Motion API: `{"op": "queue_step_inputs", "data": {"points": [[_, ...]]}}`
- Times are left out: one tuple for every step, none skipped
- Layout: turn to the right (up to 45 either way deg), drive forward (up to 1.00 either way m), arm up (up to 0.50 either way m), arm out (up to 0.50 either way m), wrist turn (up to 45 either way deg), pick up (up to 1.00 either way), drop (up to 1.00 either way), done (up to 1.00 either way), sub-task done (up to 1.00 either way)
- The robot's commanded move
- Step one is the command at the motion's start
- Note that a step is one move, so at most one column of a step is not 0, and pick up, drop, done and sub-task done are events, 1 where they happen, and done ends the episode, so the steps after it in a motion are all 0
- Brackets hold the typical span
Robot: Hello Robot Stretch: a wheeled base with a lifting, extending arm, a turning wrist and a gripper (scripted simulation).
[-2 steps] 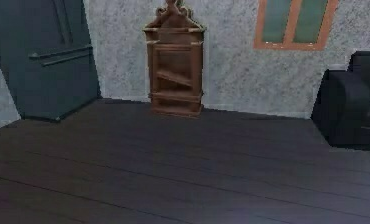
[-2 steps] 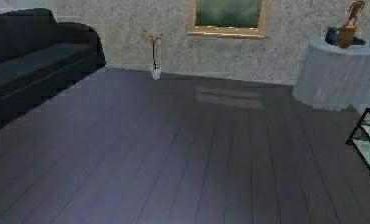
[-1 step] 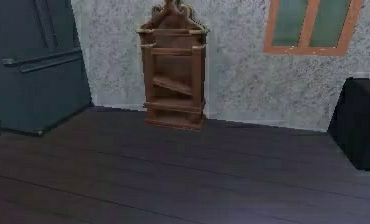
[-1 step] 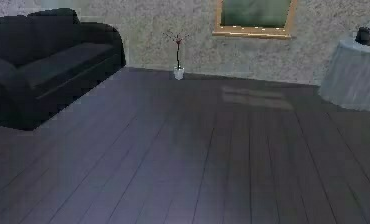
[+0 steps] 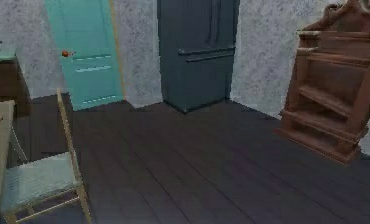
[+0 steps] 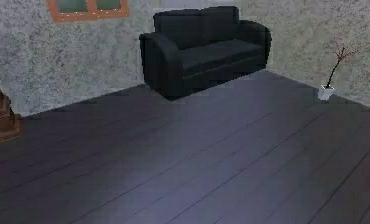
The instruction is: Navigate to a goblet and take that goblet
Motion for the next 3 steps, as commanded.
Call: {"op": "queue_step_inputs", "data": {"points": [[0.0, 1.00, 0.00, 0.00, 0.0, 0.00, 0.00, 0.00, 0.00], [0.0, 0.05, 0.00, 0.00, 0.0, 0.00, 0.00, 0.00, 0.00], [-45.0, 0.00, 0.00, 0.00, 0.0, 0.00, 0.00, 0.00, 0.00]]}}
